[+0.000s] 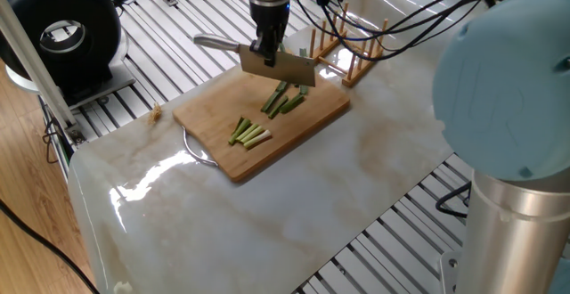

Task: Chop the green garlic

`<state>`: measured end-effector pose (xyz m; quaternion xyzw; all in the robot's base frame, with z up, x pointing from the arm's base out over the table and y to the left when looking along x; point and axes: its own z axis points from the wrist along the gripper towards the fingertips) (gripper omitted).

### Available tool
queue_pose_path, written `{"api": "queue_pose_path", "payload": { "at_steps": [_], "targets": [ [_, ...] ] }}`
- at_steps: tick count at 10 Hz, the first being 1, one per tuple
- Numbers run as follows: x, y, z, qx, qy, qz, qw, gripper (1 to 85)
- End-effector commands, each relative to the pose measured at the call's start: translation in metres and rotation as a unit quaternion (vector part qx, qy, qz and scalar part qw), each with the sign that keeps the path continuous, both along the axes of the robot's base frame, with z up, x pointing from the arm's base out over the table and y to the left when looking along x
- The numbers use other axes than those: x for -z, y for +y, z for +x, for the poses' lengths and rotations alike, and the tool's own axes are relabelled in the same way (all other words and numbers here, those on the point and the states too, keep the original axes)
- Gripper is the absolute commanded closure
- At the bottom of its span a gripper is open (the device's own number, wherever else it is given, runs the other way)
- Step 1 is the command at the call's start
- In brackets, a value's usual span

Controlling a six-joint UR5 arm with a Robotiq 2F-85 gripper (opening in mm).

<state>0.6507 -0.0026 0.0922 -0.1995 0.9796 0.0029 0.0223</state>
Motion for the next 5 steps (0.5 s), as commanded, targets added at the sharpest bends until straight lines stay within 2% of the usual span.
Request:
{"api": "queue_pose_path", "payload": {
  "at_steps": [1,2,4,5],
  "targets": [
    [0.002,0.010,0.021,-0.006,-0.031,0.013,0.9994,84.3],
    [0.001,0.011,0.031,-0.020,-0.049,0.014,0.9985,84.3],
    [0.002,0.008,0.037,-0.038,-0.058,0.006,0.9976,84.3],
    [0.005,0.007,0.037,-0.057,-0.057,0.004,0.9968,84.3]
  ]
}}
